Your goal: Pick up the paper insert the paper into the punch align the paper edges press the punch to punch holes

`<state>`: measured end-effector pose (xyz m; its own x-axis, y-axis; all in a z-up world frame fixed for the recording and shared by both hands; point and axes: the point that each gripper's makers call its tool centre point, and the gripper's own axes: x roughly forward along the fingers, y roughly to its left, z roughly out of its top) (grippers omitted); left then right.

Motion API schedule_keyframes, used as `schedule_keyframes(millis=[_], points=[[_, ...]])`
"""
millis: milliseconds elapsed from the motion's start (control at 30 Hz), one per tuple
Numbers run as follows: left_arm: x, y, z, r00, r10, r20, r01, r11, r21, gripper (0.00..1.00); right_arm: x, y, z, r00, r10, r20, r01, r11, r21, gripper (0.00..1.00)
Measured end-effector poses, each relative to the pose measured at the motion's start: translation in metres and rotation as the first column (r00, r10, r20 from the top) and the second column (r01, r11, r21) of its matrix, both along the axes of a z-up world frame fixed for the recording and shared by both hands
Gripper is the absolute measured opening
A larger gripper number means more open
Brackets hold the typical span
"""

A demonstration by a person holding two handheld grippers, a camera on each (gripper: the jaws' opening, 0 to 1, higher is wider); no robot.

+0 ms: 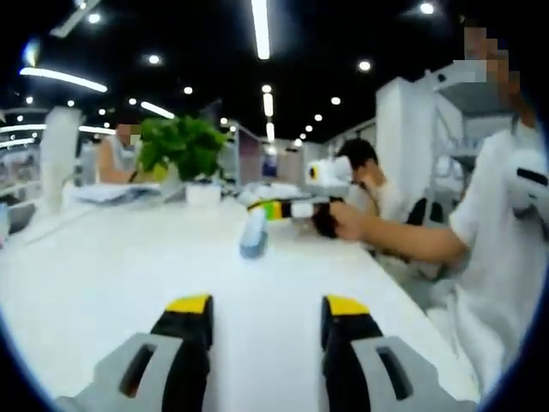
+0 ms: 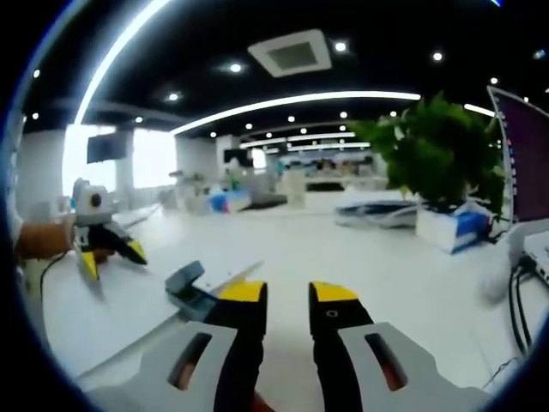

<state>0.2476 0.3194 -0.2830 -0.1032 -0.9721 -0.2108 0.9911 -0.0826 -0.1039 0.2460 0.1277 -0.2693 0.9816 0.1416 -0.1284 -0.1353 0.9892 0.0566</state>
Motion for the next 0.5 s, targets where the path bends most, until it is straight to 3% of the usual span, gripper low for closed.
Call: schedule_keyframes(millis=[333, 500], points=[[0.0, 0.0, -0.017, 1.0, 0.004, 0.03, -0.006, 0.998, 0.065, 0.5, -0.001, 0.002, 0.002, 1.0, 0.008, 0.013, -0.008, 1.0, 0.005, 0.23], [0.002, 0.0, -0.016, 0.999, 0.013, 0.051, -0.016, 0.998, 0.064, 0.5, -0.001, 0.002, 0.004, 1.0, 0.013, 0.024, -0.013, 1.0, 0.009, 0.24]])
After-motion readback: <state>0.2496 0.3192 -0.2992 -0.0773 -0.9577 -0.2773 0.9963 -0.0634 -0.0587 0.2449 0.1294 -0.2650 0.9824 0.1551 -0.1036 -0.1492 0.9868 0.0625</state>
